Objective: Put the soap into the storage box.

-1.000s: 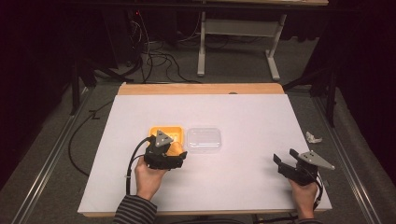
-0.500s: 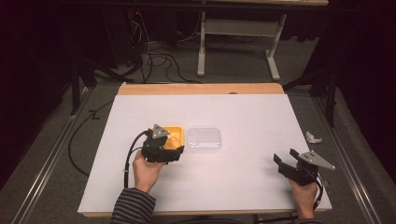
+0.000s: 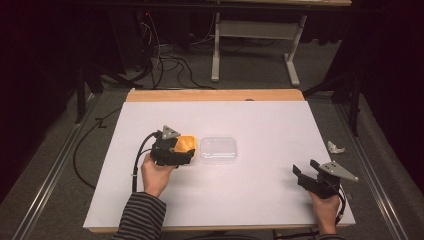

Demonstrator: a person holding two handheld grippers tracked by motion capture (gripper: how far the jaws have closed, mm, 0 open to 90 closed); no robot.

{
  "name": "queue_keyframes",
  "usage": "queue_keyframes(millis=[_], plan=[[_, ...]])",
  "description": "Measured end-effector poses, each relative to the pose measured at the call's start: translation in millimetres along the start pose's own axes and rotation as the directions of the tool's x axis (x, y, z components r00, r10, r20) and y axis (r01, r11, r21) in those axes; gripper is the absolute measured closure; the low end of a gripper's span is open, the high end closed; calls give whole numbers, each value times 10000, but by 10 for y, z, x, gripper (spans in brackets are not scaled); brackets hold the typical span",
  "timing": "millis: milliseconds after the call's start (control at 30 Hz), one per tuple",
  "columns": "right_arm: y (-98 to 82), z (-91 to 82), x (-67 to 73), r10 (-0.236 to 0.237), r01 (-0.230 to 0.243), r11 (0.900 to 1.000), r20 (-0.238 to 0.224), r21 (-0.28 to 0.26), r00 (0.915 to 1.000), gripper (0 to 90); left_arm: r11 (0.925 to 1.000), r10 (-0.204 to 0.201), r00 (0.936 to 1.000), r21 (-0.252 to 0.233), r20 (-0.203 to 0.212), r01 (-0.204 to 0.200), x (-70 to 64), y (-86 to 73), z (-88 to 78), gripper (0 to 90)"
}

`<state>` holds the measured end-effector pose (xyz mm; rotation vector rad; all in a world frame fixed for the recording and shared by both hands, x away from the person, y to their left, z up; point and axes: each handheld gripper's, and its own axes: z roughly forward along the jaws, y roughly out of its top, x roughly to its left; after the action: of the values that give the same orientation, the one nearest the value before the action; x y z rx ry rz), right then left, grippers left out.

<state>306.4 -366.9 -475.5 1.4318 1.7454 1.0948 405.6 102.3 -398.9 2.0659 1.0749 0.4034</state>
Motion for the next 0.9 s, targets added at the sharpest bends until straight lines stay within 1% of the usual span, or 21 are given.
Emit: queue_keyframes(millis=[33,67,133,233,400,500,533,600,700,800,900], plan=[[0,0,0,0,0,10000,0,0,10000,273,10000,0,10000,0,0,0,0,0,0,260],[0,-1,-1,2,-2,10000,4,-14,10000,273,10000,-38,10000,33,-80,38,33,2,16,260],[0,0,0,10,-10,10000,10,5,10000,273,10000,-68,9999,36,-111,68,49,3,21,260],[0,-1,0,1,-1,10000,5,-13,10000,273,9998,-180,9996,71,-205,182,108,10,42,260],[0,-1,-3,0,0,10000,9,-22,10000,273,9997,-169,9991,185,-389,177,156,39,78,260],[0,-1,1,23,-23,10000,14,-5,10000,273,9996,-183,9989,216,-426,193,176,54,91,260],[-1,-2,1,-9,9,10000,12,-15,10000,273,9996,-155,9985,234,-528,168,194,72,110,260],[-1,-3,-1,-37,37,10000,30,-44,10000,273,9995,-169,9982,255,-583,184,214,81,133,260],[-1,-1,2,6,-6,10000,29,-13,10000,273,9990,-176,9976,402,-663,203,245,75,177,260],[0,0,2,-82,82,10000,36,-6,10000,273,9985,-112,9966,526,-816,155,270,60,210,260],[2,5,10,-95,95,9999,59,66,9999,273,9981,-96,9962,602,-864,149,287,56,238,260]])
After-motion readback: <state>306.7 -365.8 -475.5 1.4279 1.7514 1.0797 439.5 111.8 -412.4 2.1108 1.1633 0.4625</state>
